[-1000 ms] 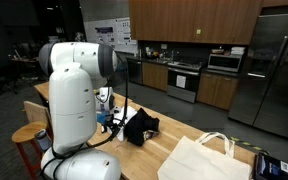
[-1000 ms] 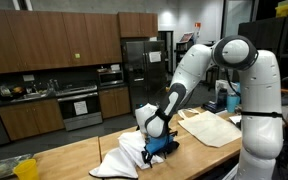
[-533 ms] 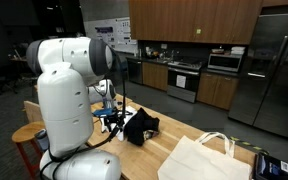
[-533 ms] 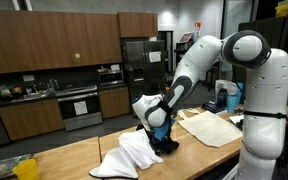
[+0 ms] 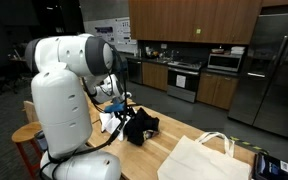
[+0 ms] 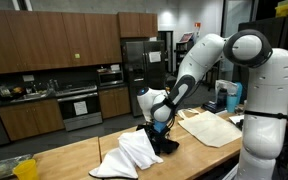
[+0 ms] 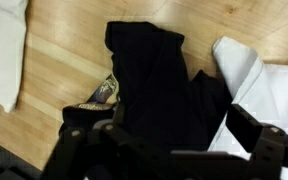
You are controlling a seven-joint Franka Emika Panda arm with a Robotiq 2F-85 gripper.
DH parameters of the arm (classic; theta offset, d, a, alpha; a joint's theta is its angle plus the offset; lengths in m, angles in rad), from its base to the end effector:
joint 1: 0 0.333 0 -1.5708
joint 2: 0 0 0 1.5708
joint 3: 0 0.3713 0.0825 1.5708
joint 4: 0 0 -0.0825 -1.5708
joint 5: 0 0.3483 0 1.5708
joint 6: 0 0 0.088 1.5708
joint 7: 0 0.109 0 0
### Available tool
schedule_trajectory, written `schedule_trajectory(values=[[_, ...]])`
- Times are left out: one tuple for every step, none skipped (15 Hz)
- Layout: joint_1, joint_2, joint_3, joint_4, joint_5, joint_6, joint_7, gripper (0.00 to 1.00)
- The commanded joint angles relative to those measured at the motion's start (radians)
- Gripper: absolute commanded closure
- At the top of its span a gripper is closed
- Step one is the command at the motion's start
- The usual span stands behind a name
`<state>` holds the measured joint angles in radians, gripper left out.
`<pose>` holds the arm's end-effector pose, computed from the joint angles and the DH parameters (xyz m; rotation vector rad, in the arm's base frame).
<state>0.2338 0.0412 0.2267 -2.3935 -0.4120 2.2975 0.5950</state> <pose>0.4167 0.1959 0.3710 2.8247 0.2300 0.0371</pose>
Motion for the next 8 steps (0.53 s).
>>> schedule_trajectory(values=[[0.003, -0.001, -0.007, 0.001, 0.002, 0.005, -0.002, 0.00], [0.003, -0.001, -0.008, 0.001, 0.002, 0.009, -0.002, 0.00], [0.003, -0.001, -0.007, 0.001, 0.002, 0.010, -0.001, 0.00], [0.004, -0.001, -0.007, 0.001, 0.002, 0.011, -0.001, 0.00], [0.004, -0.001, -0.007, 0.001, 0.002, 0.011, 0.000, 0.00], [0.004, -0.001, -0.007, 0.001, 0.002, 0.011, 0.000, 0.00], [0.004, -0.001, -0.008, 0.000, 0.003, 0.013, 0.000, 0.00], [0.004, -0.003, -0.008, -0.003, 0.004, 0.020, -0.001, 0.00]])
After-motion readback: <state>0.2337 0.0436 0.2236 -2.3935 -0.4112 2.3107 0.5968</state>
